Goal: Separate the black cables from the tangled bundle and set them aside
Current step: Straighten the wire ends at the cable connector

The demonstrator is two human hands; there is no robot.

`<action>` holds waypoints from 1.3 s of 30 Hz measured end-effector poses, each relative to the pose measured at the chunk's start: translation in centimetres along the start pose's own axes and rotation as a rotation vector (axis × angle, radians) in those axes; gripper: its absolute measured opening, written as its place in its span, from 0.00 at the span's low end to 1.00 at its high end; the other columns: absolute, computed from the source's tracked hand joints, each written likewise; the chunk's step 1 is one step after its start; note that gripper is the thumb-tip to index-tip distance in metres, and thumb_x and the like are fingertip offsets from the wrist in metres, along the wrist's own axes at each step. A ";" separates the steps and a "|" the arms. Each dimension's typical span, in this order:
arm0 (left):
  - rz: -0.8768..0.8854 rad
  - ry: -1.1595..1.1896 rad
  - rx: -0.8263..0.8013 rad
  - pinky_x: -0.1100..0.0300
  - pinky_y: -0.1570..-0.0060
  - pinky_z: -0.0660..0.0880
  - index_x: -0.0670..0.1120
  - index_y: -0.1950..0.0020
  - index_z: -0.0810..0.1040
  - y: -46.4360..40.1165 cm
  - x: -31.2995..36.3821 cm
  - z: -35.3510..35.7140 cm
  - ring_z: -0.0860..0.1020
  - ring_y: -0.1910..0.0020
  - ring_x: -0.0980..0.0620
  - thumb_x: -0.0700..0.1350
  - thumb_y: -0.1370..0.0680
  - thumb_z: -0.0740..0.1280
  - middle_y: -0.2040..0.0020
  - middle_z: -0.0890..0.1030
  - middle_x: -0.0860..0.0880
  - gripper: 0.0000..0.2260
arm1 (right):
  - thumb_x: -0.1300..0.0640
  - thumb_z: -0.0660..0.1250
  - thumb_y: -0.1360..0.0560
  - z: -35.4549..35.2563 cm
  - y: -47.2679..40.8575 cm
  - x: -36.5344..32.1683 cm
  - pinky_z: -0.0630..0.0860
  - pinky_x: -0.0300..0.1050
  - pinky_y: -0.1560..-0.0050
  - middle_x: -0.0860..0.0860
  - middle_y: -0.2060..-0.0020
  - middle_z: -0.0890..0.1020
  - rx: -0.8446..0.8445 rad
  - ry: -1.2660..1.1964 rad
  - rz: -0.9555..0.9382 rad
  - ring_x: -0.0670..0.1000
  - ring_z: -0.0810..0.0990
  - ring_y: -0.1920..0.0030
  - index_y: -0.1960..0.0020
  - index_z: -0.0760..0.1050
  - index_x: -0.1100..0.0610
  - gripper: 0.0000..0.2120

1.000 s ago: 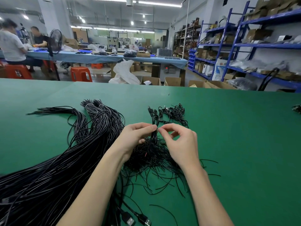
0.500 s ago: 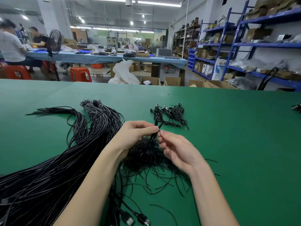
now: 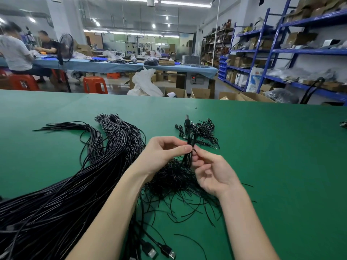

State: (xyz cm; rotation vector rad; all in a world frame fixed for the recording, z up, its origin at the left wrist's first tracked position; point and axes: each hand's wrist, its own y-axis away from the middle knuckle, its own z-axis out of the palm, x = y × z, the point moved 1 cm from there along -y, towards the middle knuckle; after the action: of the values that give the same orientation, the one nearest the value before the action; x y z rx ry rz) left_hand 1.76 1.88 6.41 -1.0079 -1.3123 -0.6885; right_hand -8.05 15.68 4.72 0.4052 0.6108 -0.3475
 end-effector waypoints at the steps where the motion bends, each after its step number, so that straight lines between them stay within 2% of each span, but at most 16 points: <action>1: 0.036 -0.035 0.029 0.70 0.59 0.73 0.51 0.58 0.87 -0.2 -0.1 0.2 0.80 0.63 0.60 0.50 0.32 0.79 0.60 0.86 0.51 0.06 | 0.63 0.75 0.34 0.0 -0.2 0.3 0.69 0.29 0.81 0.52 0.70 0.77 0.004 -0.133 0.029 0.42 0.73 0.76 0.63 0.82 0.64 0.04; 2: 0.051 -0.053 0.060 0.71 0.58 0.74 0.51 0.58 0.87 -0.3 -0.2 0.3 0.81 0.62 0.59 0.48 0.31 0.79 0.60 0.86 0.49 0.04 | 0.63 0.75 0.33 0.1 -0.4 0.5 0.69 0.29 0.81 0.52 0.70 0.78 0.011 -0.154 0.006 0.42 0.74 0.76 0.63 0.83 0.63 0.03; 3: 0.047 -0.051 0.092 0.71 0.59 0.74 0.51 0.59 0.87 -0.5 -0.4 0.3 0.81 0.62 0.60 0.47 0.30 0.79 0.60 0.86 0.49 0.02 | 0.62 0.75 0.31 0.1 -0.6 0.7 0.71 0.30 0.79 0.52 0.69 0.79 0.037 -0.053 -0.071 0.43 0.75 0.75 0.62 0.84 0.62 0.03; 5: -0.017 -0.012 0.149 0.71 0.60 0.72 0.51 0.60 0.87 -0.5 -0.6 0.3 0.80 0.62 0.63 0.47 0.29 0.78 0.60 0.86 0.52 0.02 | 0.60 0.75 0.26 0.1 -1.1 0.7 0.76 0.34 0.73 0.52 0.65 0.84 0.152 0.341 -0.355 0.44 0.79 0.71 0.57 0.85 0.59 0.02; 7: -0.124 0.064 0.155 0.62 0.55 0.70 0.50 0.59 0.87 -0.3 -0.7 0.3 0.80 0.60 0.63 0.50 0.31 0.77 0.58 0.86 0.53 0.05 | 0.61 0.75 0.24 -0.2 -1.3 0.5 0.80 0.38 0.68 0.52 0.62 0.86 0.207 0.662 -0.629 0.46 0.83 0.67 0.52 0.84 0.58 0.02; 9: -0.212 0.149 0.127 0.56 0.52 0.68 0.49 0.58 0.87 -0.3 -0.6 0.3 0.80 0.61 0.60 0.50 0.32 0.77 0.58 0.85 0.52 0.07 | 0.61 0.76 0.25 -0.6 -1.2 0.4 0.82 0.40 0.65 0.50 0.60 0.87 0.182 0.864 -0.792 0.49 0.86 0.63 0.53 0.85 0.55 0.03; 11: -0.267 0.231 0.079 0.57 0.56 0.67 0.47 0.56 0.86 -0.4 -0.5 0.3 0.78 0.66 0.59 0.47 0.29 0.75 0.62 0.83 0.52 0.05 | 0.60 0.78 0.26 -0.8 -1.0 0.4 0.83 0.41 0.63 0.47 0.59 0.87 0.193 0.992 -0.933 0.49 0.86 0.61 0.53 0.85 0.52 0.05; 13: -0.308 0.282 0.047 0.60 0.59 0.65 0.46 0.55 0.85 -0.5 -0.5 0.2 0.75 0.70 0.60 0.46 0.30 0.75 0.66 0.80 0.54 0.06 | 0.57 0.79 0.27 -0.6 -0.7 0.2 0.80 0.35 0.64 0.43 0.56 0.86 0.211 1.071 -1.045 0.47 0.86 0.59 0.51 0.85 0.49 0.07; 15: -0.333 0.273 0.029 0.60 0.58 0.65 0.46 0.53 0.85 -0.4 -0.4 0.1 0.73 0.68 0.58 0.48 0.32 0.76 0.64 0.80 0.53 0.10 | 0.56 0.79 0.27 -0.4 -0.5 0.0 0.77 0.31 0.65 0.40 0.55 0.85 0.196 1.133 -1.118 0.45 0.85 0.58 0.51 0.85 0.47 0.07; 19: -0.344 0.178 -0.065 0.57 0.51 0.67 0.45 0.42 0.84 0.0 -0.3 -0.6 0.77 0.67 0.61 0.50 0.29 0.75 0.63 0.81 0.56 0.17 | 0.56 0.77 0.26 -0.3 -0.1 -0.3 0.76 0.31 0.62 0.39 0.56 0.85 0.161 1.280 -1.223 0.44 0.85 0.55 0.53 0.86 0.49 0.03; 24: -0.363 0.111 -0.112 0.55 0.51 0.65 0.43 0.40 0.83 0.3 -0.4 -1.6 0.77 0.67 0.62 0.50 0.30 0.75 0.64 0.81 0.57 0.20 | 0.59 0.75 0.24 0.0 0.0 -0.3 0.74 0.29 0.61 0.40 0.56 0.83 0.064 1.436 -1.125 0.45 0.83 0.55 0.54 0.83 0.50 0.04; 26: -0.354 0.106 -0.105 0.54 0.49 0.65 0.44 0.41 0.83 0.4 -0.5 -1.7 0.78 0.64 0.61 0.51 0.32 0.76 0.60 0.82 0.55 0.22 | 0.60 0.74 0.23 0.1 0.0 -0.1 0.77 0.34 0.62 0.41 0.58 0.83 0.067 1.426 -1.068 0.46 0.83 0.57 0.55 0.83 0.51 0.04; 28: -0.326 0.103 -0.074 0.53 0.45 0.67 0.45 0.44 0.85 0.4 -0.5 -1.8 0.79 0.57 0.59 0.53 0.36 0.78 0.55 0.84 0.55 0.23 | 0.61 0.75 0.24 0.4 0.1 -0.2 0.81 0.40 0.63 0.46 0.61 0.84 0.094 1.278 -0.922 0.47 0.84 0.62 0.55 0.84 0.54 0.03; 33: -0.245 0.036 -0.064 0.54 0.44 0.69 0.48 0.50 0.87 0.2 -0.3 -1.6 0.80 0.44 0.57 0.56 0.42 0.80 0.48 0.86 0.53 0.23 | 0.61 0.76 0.31 0.4 0.6 -0.6 0.80 0.34 0.66 0.53 0.66 0.83 -0.052 0.568 -0.226 0.46 0.82 0.68 0.61 0.86 0.58 0.01; 37: -0.236 0.105 -0.107 0.55 0.46 0.69 0.48 0.52 0.87 0.0 -0.2 -1.3 0.80 0.51 0.57 0.53 0.40 0.80 0.51 0.86 0.51 0.19 | 0.60 0.75 0.31 -0.2 0.4 0.0 0.80 0.33 0.70 0.54 0.65 0.82 -0.099 0.185 -0.031 0.46 0.82 0.69 0.62 0.85 0.62 0.05; 39: -0.227 0.147 -0.103 0.56 0.47 0.69 0.46 0.52 0.87 0.1 -0.2 -1.2 0.80 0.55 0.57 0.51 0.38 0.80 0.53 0.86 0.50 0.17 | 0.59 0.82 0.34 -0.4 -0.1 0.5 0.78 0.32 0.73 0.53 0.66 0.81 -0.102 0.131 0.010 0.45 0.81 0.70 0.62 0.84 0.62 0.09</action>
State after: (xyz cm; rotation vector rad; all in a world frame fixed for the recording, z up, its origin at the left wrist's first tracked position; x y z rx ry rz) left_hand 2.32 0.86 6.23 -0.8799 -1.2834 -0.9926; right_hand -7.91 15.73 4.08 0.3348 0.7507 -0.2803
